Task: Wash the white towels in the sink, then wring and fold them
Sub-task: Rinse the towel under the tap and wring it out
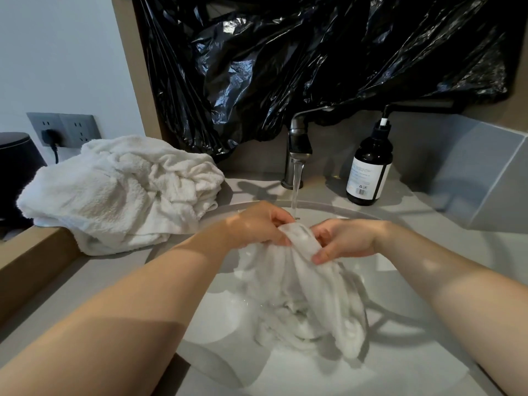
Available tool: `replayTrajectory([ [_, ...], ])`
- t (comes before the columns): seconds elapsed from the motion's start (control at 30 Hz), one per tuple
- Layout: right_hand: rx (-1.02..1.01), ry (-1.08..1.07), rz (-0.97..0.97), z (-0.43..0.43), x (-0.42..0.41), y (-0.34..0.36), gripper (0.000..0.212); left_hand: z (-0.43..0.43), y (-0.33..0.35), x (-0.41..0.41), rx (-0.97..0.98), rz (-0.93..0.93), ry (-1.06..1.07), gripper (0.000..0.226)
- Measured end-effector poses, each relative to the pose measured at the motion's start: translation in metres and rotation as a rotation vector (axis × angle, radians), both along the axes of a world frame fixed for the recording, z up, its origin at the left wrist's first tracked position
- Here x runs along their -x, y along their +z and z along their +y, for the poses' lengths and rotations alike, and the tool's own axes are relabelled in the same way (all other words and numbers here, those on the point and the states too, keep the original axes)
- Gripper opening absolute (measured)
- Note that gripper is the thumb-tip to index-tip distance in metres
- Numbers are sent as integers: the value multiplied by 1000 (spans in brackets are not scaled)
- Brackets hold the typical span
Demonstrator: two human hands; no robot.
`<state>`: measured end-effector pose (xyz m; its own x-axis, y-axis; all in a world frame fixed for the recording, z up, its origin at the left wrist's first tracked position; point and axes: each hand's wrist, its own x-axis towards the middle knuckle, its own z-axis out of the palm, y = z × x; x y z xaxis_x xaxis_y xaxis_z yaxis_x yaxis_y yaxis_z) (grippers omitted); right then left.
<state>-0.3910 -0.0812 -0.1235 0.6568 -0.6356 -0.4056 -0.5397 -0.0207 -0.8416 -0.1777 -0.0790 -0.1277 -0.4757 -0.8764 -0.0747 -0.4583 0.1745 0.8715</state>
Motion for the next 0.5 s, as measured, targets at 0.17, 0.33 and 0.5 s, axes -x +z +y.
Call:
replayTrajectory([
  [0.17, 257, -278, 71, -2, 1, 8, 13, 0, -1, -1, 112, -401, 92, 31],
  [0.33, 438, -508, -19, -1, 2, 19, 19, -1, -15, -17, -51, -800, 73, 24],
  [0.5, 731, -359, 728, -1, 14, 20, 38, -9, -15, -27, 2, -387, 556, 36],
])
